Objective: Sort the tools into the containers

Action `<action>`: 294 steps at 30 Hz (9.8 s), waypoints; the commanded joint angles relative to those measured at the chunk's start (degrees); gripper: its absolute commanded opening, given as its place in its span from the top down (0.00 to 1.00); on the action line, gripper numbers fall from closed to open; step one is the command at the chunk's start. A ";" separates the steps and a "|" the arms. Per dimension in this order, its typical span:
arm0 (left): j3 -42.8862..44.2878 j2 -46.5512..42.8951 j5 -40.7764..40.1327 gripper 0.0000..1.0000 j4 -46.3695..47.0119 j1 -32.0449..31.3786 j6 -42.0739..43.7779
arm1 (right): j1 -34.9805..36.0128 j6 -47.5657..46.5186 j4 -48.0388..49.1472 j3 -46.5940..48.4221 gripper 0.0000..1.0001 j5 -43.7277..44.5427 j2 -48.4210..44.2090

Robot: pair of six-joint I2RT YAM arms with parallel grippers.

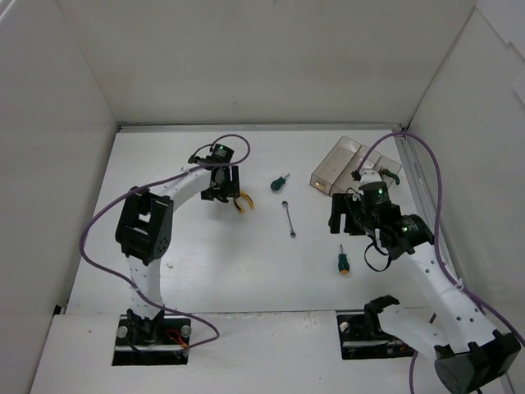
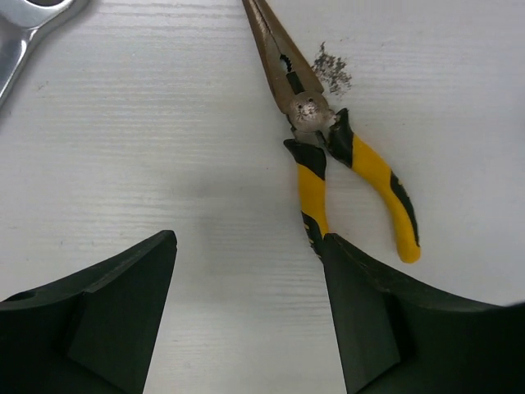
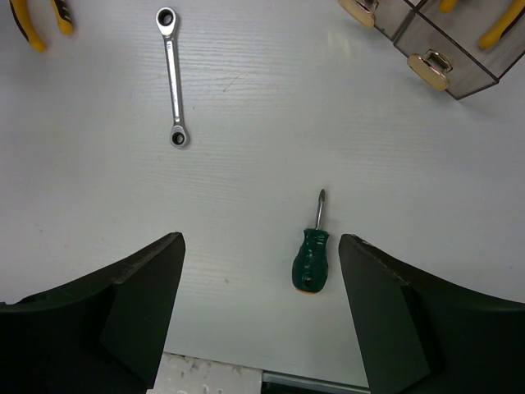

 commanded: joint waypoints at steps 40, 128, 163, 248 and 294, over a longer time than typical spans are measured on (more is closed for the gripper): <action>-3.21 -6.62 -8.00 1.00 4.16 -5.90 -7.45 | 0.22 -0.66 3.60 1.25 0.25 -5.33 0.33; -35.83 -58.66 -7.56 0.00 1.98 -4.14 5.83 | -24.56 4.00 8.87 21.47 1.00 1.60 31.00; -37.59 -59.72 -6.59 0.00 4.79 -3.61 3.90 | -29.75 5.76 5.88 23.67 0.98 11.27 47.09; 15.75 1.35 11.87 0.13 -14.53 21.18 39.14 | -3.12 3.74 8.26 0.47 0.05 -9.12 1.21; 16.99 11.21 10.55 0.46 -19.20 18.71 44.24 | -2.33 5.32 7.91 0.29 0.03 -9.47 2.71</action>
